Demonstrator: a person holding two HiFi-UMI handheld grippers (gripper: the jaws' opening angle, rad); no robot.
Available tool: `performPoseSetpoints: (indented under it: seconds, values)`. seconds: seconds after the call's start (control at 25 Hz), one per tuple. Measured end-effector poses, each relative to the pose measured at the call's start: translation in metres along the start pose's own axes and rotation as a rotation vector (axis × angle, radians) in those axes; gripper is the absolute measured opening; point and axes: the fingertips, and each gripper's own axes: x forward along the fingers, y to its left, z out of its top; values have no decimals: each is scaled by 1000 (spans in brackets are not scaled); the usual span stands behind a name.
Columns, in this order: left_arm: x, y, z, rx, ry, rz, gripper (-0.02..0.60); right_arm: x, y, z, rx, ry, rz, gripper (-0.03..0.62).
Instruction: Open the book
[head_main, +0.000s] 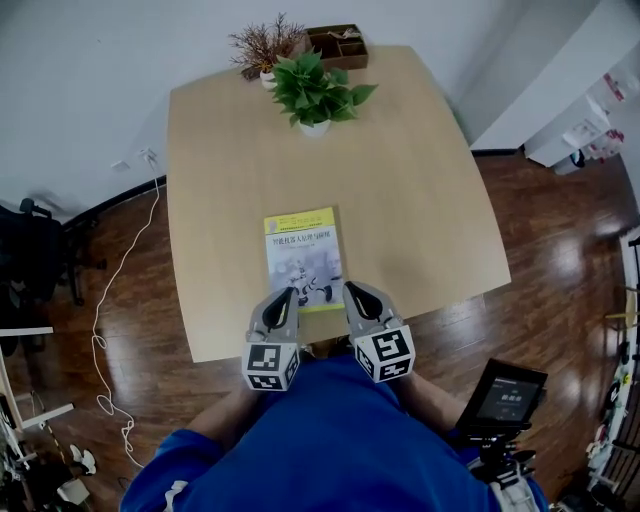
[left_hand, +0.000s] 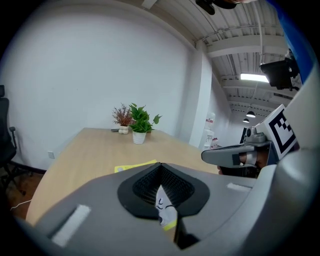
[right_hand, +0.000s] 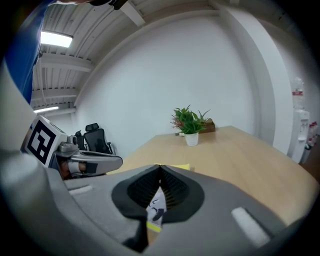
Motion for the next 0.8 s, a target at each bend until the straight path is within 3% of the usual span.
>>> performPoseSetpoints:
  seconds: [0.8]
  values:
    - [92, -28, -20, 52, 168, 130, 6, 52, -89, -24, 77, 127, 131, 3]
